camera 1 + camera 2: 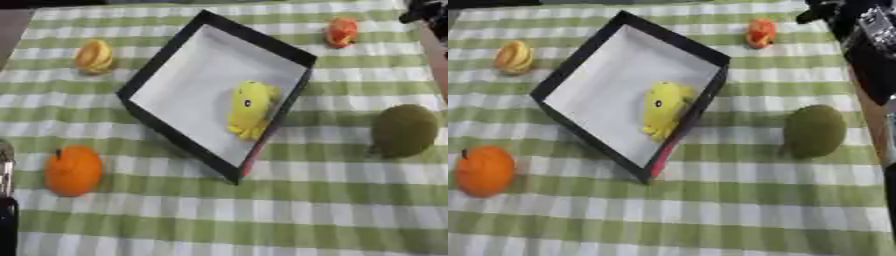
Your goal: Pick up objects on the table and place them in the box.
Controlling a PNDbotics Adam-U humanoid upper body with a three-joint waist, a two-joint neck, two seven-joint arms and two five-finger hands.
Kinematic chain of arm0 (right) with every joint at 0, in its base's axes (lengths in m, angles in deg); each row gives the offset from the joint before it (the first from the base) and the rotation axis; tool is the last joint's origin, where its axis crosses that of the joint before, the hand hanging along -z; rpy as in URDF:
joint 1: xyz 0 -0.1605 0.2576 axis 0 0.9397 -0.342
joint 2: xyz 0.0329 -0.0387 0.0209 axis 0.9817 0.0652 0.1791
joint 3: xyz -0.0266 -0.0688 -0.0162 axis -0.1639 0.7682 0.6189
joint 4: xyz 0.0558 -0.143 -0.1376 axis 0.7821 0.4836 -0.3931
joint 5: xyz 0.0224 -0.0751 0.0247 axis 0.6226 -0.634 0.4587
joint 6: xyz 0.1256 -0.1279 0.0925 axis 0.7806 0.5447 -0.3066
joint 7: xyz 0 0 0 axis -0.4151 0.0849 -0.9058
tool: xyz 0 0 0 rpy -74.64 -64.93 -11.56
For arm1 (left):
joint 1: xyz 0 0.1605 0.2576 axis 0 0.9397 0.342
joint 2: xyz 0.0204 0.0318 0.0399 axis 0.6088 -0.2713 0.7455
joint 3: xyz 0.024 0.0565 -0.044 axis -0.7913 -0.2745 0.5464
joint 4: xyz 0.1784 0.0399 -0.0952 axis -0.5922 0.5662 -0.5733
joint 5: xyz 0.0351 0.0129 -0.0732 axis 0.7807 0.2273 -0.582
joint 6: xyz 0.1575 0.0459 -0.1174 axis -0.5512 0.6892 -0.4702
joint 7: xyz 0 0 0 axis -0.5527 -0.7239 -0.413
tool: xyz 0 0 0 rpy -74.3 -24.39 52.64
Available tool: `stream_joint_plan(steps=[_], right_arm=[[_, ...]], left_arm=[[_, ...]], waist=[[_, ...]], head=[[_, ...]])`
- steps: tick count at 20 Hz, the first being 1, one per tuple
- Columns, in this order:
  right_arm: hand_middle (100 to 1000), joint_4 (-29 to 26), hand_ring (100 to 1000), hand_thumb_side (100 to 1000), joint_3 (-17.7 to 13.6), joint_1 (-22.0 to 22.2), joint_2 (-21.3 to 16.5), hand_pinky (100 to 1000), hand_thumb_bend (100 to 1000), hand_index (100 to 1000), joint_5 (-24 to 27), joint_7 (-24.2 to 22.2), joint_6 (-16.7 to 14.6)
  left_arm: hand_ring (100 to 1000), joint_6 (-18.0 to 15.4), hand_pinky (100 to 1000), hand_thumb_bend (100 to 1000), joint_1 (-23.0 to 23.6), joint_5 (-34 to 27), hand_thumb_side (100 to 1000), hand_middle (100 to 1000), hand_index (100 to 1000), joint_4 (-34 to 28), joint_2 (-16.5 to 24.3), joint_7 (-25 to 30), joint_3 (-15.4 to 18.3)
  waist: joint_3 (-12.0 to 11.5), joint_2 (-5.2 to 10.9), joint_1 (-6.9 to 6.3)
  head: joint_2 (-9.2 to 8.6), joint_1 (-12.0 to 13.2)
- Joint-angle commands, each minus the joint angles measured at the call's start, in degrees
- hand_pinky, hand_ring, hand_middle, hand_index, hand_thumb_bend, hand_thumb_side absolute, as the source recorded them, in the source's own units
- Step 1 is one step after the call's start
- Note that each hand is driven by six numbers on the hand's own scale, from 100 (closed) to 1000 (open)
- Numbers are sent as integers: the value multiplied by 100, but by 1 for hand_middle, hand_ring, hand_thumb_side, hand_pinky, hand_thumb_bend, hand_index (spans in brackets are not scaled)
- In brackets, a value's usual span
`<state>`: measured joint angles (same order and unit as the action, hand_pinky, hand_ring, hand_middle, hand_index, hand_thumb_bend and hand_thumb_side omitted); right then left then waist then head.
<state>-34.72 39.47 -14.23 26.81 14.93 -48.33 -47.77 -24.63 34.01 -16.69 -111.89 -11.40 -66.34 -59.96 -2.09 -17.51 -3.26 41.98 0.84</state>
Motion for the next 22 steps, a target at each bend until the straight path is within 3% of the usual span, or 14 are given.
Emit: stream_joint_plan(steps=[1, 6, 13, 16, 22], right_arm=[[705, -178, 710, 535, 37, -122, -505, 1000, 100, 824, 85, -4, -104], [735, -164, 738, 475, 290, -133, -1506, 1000, 100, 843, 134, -213, -240], [783, -254, 782, 377, 757, -57, -3291, 1000, 100, 867, -63, -489, -588], [793, -400, 793, 351, 868, 7, -3791, 1000, 100, 872, -266, -526, -731], [793, -611, 801, 403, 1066, 308, -4656, 1000, 100, 874, -816, -730, -859]], left_arm=[[780, -7, 792, 100, 5, 40, 698, 770, 824, -77, 209, -29, 21], [780, -1, 792, 100, 71, 63, 699, 771, 824, -61, 290, -45, 32], [781, 6, 792, 100, 166, 107, 699, 772, 825, -42, 420, -60, 43], [781, 8, 792, 100, 196, 121, 699, 772, 825, -38, 452, -70, 49], [781, 11, 792, 100, 226, 144, 699, 772, 825, -31, 523, -81, 59]], waist=[[22, 111, 120], [98, 154, 194], [218, 213, 304], [250, 218, 327], [294, 223, 387]], head=[[-22, 51], [30, 124], [80, 200], [92, 204], [89, 227]])
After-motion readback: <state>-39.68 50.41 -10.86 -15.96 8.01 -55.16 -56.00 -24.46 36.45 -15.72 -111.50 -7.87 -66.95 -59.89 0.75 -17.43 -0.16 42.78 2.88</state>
